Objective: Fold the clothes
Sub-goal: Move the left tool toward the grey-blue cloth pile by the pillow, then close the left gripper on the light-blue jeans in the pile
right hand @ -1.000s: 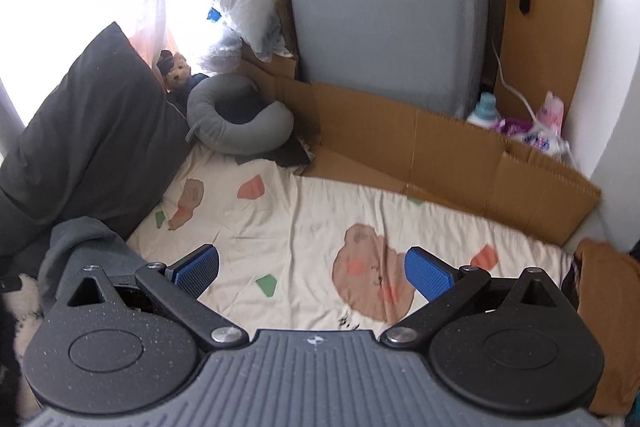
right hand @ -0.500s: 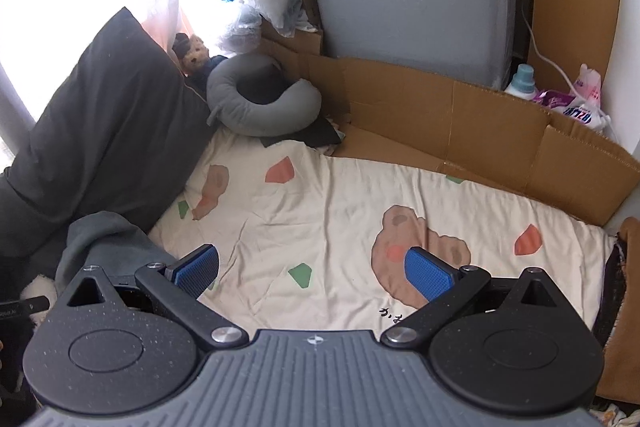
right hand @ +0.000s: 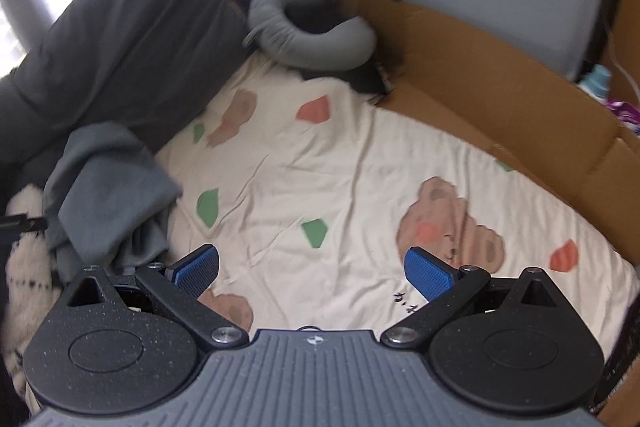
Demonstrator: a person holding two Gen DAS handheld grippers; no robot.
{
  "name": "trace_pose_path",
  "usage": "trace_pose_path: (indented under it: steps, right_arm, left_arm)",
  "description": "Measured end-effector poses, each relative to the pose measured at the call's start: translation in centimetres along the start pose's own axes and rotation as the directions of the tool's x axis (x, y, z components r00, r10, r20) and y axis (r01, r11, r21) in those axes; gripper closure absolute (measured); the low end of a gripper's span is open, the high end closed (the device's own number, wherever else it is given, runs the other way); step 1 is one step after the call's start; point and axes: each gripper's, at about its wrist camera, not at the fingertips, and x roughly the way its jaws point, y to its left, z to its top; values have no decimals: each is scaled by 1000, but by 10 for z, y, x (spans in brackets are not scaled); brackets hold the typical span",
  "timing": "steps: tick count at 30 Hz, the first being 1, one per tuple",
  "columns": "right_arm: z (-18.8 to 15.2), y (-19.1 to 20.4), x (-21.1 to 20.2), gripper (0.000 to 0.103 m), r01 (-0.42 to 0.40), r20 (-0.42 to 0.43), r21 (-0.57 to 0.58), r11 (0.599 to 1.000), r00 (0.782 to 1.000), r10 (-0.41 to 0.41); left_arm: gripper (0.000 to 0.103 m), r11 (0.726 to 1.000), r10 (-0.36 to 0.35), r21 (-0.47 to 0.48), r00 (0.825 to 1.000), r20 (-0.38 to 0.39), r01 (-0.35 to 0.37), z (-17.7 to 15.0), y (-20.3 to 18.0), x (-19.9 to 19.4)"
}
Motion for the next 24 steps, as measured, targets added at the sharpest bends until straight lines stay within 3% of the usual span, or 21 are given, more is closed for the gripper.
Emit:
trace_pose_path:
  steps: [9, 13, 16, 19, 24]
  right_arm:
    - [-11, 14, 41, 2, -111, -84, -103, 989, 991, 103]
    - [-22, 22, 56, 2, -171, -124, -117, 978, 980, 157]
    - [-31, 25, 62, 2, -163, -110, -151, 975, 983, 148]
    - [-38, 25, 68, 2, -162, -97, -167, 973, 984, 147]
    - [-44, 19, 79, 2, -176, -76, -135, 975, 983, 167]
  left_arm:
    - [21, 996, 69, -57, 998, 12, -68, -9, 13, 51]
    - [17, 995, 35, -96, 999, -18, -37, -12, 21, 76]
    - [18, 995, 39, -89, 999, -34, -42, -16, 21, 93]
    - [26, 997, -4, -79, 999, -43, 0, -19, 17, 103]
    - [31, 998, -44, -54, 998, -47, 42, -19, 9, 114]
